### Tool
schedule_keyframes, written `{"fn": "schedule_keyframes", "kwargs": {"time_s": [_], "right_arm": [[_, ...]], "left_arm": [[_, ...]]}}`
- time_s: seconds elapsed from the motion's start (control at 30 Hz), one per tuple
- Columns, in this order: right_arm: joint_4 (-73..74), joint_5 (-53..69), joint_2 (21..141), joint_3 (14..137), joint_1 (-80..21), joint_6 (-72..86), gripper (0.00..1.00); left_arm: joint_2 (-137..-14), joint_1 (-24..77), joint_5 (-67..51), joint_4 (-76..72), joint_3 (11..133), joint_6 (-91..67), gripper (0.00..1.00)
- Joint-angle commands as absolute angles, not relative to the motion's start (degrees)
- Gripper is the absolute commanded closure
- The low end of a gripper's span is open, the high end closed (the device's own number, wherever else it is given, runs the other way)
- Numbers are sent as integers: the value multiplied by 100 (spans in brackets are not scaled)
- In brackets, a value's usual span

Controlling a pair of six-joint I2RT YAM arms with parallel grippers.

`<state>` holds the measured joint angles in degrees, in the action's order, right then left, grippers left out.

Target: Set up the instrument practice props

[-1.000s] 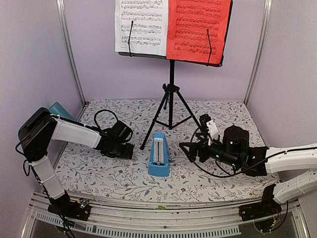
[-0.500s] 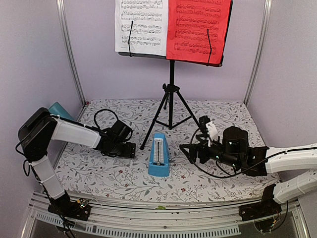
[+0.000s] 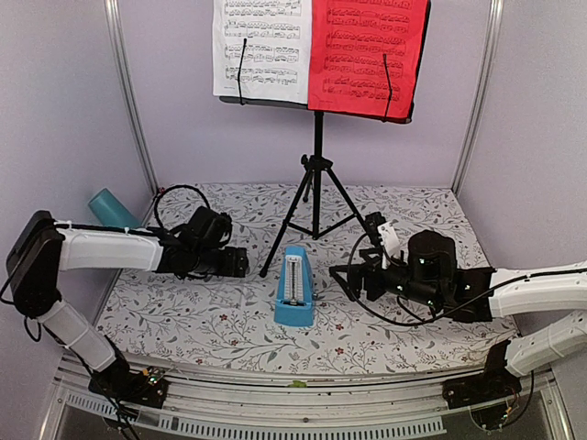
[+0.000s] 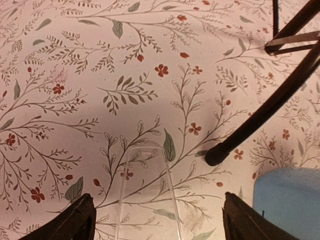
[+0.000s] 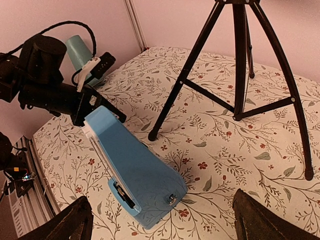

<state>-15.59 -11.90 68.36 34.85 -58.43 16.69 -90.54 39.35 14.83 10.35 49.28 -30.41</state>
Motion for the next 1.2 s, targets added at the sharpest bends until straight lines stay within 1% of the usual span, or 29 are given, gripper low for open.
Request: {"fn": "schedule_keyframes", "kwargs": {"time_s": [0.0,0.17,0.23,0.37,0.47,0.7,1.03,1.17], "right_arm": [[-1324,-1278,6934,3694,-5787,1936,1],[-1302,-1176,6911,3665,-5558,2299,1],[-1257,-1149,6901,3664,-5451,2417,1],[-1158,-1070,6893,3660,-5289,2577,1],[-1143,-1056,6883,3638,-5265,2627,1],[-1125,-1050,6891,3601,-5245,2687,1],[-1066,-1057,6756,3467,-5155,2607,1],[-1070,-981,6648,3433,-5126,2426,1]], "left_arm": [[-8487,4053,1360,1326,4869,-3062,14],[-8430,4611,1431,1519,4878,-3237,33],[-8568,4832,1578,1681,4939,-3337,45],[-8837,5108,1684,1803,4991,-3540,64],[-9038,5290,1687,1752,5032,-3631,71],[-9560,5822,1602,1724,5346,-3849,76],[-10233,6818,1378,976,5875,-4287,77],[-10248,6990,1325,547,5951,-4256,76]]}}
